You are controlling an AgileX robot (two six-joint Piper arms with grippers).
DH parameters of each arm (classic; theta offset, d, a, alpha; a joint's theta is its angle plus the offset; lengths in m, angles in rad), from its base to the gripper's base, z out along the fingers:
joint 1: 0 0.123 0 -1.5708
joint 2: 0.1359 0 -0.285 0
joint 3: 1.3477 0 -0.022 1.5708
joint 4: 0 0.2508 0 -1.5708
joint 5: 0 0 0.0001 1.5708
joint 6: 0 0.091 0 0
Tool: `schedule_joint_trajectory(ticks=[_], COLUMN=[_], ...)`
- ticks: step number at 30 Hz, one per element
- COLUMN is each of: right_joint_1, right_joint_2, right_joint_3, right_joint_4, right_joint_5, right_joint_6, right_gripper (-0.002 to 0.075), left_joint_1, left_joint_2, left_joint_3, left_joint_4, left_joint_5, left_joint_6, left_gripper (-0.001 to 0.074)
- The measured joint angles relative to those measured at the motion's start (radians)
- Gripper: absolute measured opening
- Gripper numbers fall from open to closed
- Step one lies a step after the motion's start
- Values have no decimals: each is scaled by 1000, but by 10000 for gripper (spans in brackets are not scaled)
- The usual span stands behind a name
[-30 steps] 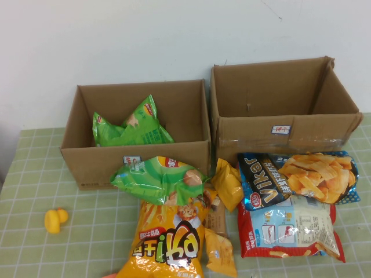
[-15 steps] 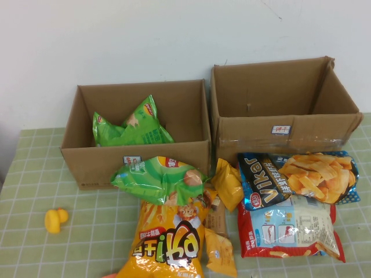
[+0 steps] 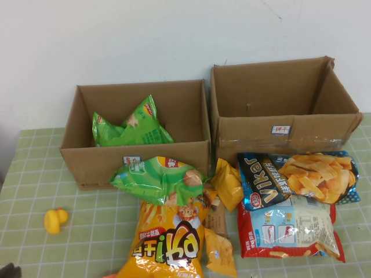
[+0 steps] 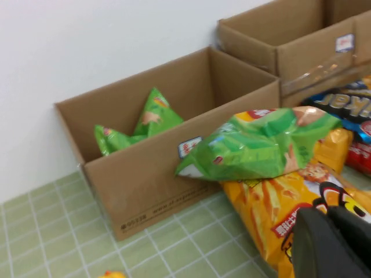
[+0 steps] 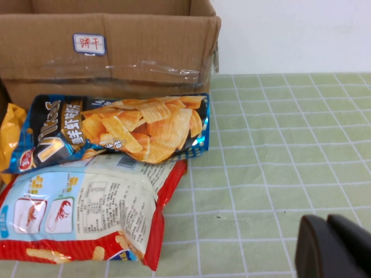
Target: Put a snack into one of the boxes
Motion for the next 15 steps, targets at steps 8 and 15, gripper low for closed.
schedule_joint_trajectory(ticks=[8,15], right_joint_1=[0,0], right_joint_2=[0,0], right_joint_3=[0,0], right_joint_4=[0,0], right_joint_5=[0,0], right_joint_6=[0,0], right_gripper=[-2,-2], left_joint_1=[391,702], left_joint_2=[0,0], left_joint_3=[53,154], left_joint_4=[-383,-605], left_joint_5=[-190,-268], left_joint_6=[315,512], left_gripper=[-1,-1])
